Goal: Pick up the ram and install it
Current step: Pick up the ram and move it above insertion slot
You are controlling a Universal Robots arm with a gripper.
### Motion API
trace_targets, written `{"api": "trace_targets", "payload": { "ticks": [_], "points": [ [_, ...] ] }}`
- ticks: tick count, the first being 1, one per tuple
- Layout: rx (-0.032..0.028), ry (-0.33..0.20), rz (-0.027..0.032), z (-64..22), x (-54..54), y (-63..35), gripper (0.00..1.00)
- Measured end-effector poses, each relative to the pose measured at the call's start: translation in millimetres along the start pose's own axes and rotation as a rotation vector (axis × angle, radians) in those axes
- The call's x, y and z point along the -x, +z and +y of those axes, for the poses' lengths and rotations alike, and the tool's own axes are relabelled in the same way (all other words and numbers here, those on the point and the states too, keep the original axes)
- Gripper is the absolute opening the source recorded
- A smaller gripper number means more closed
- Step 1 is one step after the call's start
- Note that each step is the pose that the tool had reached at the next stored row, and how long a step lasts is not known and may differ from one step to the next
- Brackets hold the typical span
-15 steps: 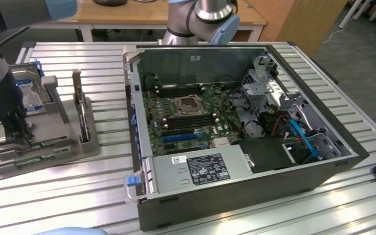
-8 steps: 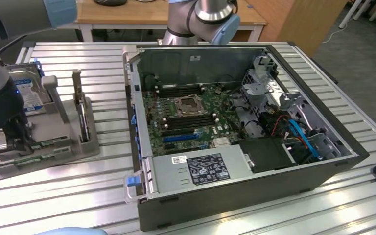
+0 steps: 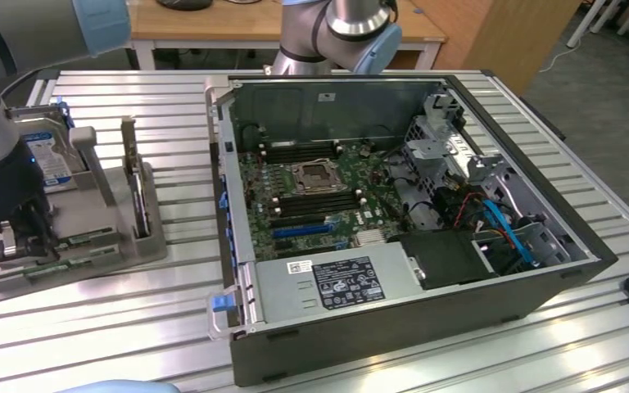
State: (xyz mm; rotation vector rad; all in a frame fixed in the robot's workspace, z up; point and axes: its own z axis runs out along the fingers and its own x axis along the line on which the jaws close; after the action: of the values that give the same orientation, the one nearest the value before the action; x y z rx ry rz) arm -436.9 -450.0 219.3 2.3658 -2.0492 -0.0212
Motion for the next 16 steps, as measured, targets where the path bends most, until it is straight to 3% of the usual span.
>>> {"api": "trace_targets", "payload": {
  "ticks": [5, 9, 16],
  "points": [
    [-0.0034, 0.0, 0.0006, -0.1, -0.4, 4.9, 0.29],
    [-0.0148, 0.0, 0.0044, -0.2, -0.4, 9.7, 0.29],
    [-0.0248, 0.0, 0.008, -0.3, -0.4, 14.4, 0.29]
  ]
}}
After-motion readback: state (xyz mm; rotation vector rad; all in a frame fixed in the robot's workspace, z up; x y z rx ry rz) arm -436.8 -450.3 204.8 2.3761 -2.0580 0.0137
